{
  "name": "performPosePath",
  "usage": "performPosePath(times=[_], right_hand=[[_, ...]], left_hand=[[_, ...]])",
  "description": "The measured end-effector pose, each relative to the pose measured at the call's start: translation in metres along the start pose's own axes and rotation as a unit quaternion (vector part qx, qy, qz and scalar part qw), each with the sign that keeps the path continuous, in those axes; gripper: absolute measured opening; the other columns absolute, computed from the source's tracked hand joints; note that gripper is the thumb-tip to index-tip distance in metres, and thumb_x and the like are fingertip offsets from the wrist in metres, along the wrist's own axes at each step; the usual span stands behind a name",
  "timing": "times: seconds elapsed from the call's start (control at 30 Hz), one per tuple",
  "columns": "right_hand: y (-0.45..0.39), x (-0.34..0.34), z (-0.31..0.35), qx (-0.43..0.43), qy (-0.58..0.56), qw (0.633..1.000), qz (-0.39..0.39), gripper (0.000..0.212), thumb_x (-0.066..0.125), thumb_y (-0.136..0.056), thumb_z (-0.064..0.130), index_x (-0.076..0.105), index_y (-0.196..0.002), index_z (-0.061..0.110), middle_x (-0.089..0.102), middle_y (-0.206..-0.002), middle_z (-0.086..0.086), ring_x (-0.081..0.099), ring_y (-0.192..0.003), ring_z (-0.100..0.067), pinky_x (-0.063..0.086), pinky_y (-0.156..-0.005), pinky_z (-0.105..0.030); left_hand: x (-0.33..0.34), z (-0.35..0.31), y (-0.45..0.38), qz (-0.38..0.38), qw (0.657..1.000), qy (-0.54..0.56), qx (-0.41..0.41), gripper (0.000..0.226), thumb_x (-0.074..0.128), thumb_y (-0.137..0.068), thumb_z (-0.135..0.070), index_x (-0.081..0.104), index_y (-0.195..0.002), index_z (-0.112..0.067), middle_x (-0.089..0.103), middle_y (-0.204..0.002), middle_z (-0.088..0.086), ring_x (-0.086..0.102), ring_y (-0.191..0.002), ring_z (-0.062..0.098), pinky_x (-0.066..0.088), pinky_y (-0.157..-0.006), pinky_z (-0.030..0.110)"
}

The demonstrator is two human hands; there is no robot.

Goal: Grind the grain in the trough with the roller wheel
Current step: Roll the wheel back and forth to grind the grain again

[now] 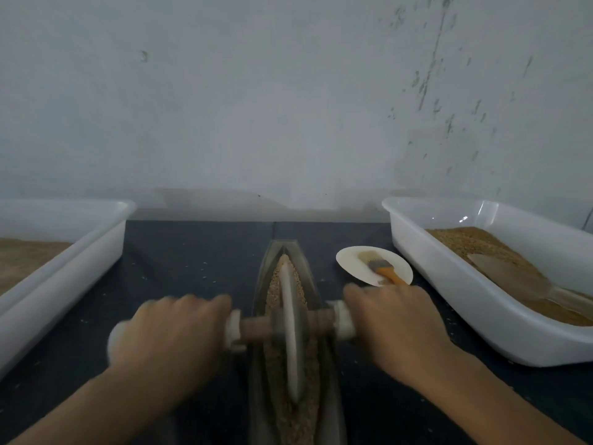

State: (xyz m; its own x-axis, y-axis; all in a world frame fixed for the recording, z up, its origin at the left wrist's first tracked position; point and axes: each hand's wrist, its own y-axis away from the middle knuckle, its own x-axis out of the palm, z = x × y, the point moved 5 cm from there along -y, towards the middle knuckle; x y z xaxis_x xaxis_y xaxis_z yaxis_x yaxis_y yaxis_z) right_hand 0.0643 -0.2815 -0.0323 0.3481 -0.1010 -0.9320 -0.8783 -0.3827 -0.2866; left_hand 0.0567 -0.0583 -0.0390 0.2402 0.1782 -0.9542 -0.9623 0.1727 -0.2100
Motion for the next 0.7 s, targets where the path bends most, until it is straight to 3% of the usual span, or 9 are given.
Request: performPosePath(times=[0.13,0.27,0.33,0.4,0.5,0.57,0.6,0.63,0.7], right_hand=[[-0.047,0.02,-0.017,0.04,0.013,0.998,-0.053,0.023,0.063,-0.085,0.033,0.042,-0.091,0.026,0.046,-0.074,0.006,0.046,-0.067,-0.017,0.03,-0.056,-0.029],[-0.065,0.022,-0.02,0.053,0.026,0.995,-0.074,0.03,0.063,-0.085,0.033,0.034,-0.085,0.024,0.048,-0.073,0.006,0.044,-0.063,-0.017,0.03,-0.055,-0.03],[-0.044,0.018,-0.014,0.034,0.019,0.998,-0.054,0.025,0.064,-0.085,0.034,0.042,-0.092,0.025,0.055,-0.079,0.006,0.051,-0.07,-0.016,0.035,-0.058,-0.031],[-0.012,0.009,-0.007,0.008,0.007,1.0,-0.02,0.027,0.066,-0.081,0.036,0.043,-0.094,0.029,0.059,-0.083,0.005,0.055,-0.074,-0.015,0.031,-0.054,-0.029],[0.024,-0.01,0.001,-0.047,-0.001,0.999,0.022,0.036,0.073,-0.072,0.038,0.047,-0.096,0.03,0.061,-0.087,0.006,0.053,-0.07,-0.013,0.041,-0.057,-0.028],[0.034,-0.02,0.007,-0.072,0.014,0.997,-0.012,0.048,0.087,-0.044,0.034,0.057,-0.08,0.023,0.059,-0.066,0.002,0.055,-0.052,-0.015,0.044,-0.044,-0.031],[0.033,-0.024,0.009,-0.065,0.021,0.997,-0.024,0.051,0.089,-0.032,0.031,0.056,-0.069,0.021,0.055,-0.054,0.002,0.05,-0.042,-0.015,0.036,-0.036,-0.028],[0.027,-0.027,0.01,-0.055,0.034,0.998,-0.019,0.051,0.089,-0.031,0.029,0.055,-0.067,0.02,0.053,-0.051,0.002,0.048,-0.039,-0.015,0.029,-0.035,-0.024],[0.009,-0.016,0.009,-0.047,0.054,0.997,-0.003,0.04,0.083,-0.058,0.031,0.052,-0.083,0.022,0.061,-0.068,0.002,0.049,-0.053,-0.017,0.021,-0.044,-0.024]], left_hand=[[0.009,0.006,-0.063,-0.06,0.997,0.028,-0.027,0.016,0.053,-0.086,-0.043,0.042,-0.082,-0.032,0.041,-0.069,-0.011,0.044,-0.064,0.013,0.034,-0.061,0.03],[0.013,0.005,-0.078,-0.107,0.993,0.026,-0.035,0.022,0.057,-0.085,-0.038,0.037,-0.08,-0.031,0.045,-0.072,-0.011,0.044,-0.064,0.014,0.035,-0.06,0.032],[0.012,0.005,-0.063,-0.11,0.993,0.028,-0.025,0.025,0.056,-0.086,-0.039,0.033,-0.079,-0.032,0.043,-0.071,-0.011,0.045,-0.063,0.012,0.034,-0.06,0.03],[0.012,0.006,-0.034,-0.093,0.995,0.026,-0.009,0.032,0.058,-0.082,-0.047,0.029,-0.076,-0.036,0.039,-0.067,-0.012,0.04,-0.061,0.008,0.03,-0.058,0.027],[-0.002,-0.002,0.016,-0.122,0.989,0.05,0.06,0.055,0.075,-0.056,-0.053,0.025,-0.069,-0.035,0.031,-0.058,-0.014,0.032,-0.048,0.004,0.014,-0.047,0.022],[-0.001,0.001,0.031,-0.074,0.994,0.067,0.055,0.039,0.066,-0.065,-0.056,0.034,-0.075,-0.036,0.041,-0.063,-0.014,0.04,-0.053,0.001,0.019,-0.05,0.018],[0.007,0.005,0.032,-0.022,0.996,0.081,0.028,0.029,0.056,-0.073,-0.058,0.035,-0.082,-0.04,0.046,-0.071,-0.015,0.042,-0.059,-0.001,0.025,-0.054,0.018],[0.014,0.008,0.03,0.008,0.997,0.079,0.006,0.025,0.049,-0.077,-0.058,0.034,-0.087,-0.041,0.048,-0.076,-0.016,0.043,-0.063,-0.001,0.03,-0.058,0.02],[0.018,0.007,0.017,-0.003,0.999,0.048,-0.004,0.025,0.047,-0.08,-0.056,0.034,-0.085,-0.036,0.048,-0.075,-0.013,0.046,-0.066,0.003,0.033,-0.061,0.026]])
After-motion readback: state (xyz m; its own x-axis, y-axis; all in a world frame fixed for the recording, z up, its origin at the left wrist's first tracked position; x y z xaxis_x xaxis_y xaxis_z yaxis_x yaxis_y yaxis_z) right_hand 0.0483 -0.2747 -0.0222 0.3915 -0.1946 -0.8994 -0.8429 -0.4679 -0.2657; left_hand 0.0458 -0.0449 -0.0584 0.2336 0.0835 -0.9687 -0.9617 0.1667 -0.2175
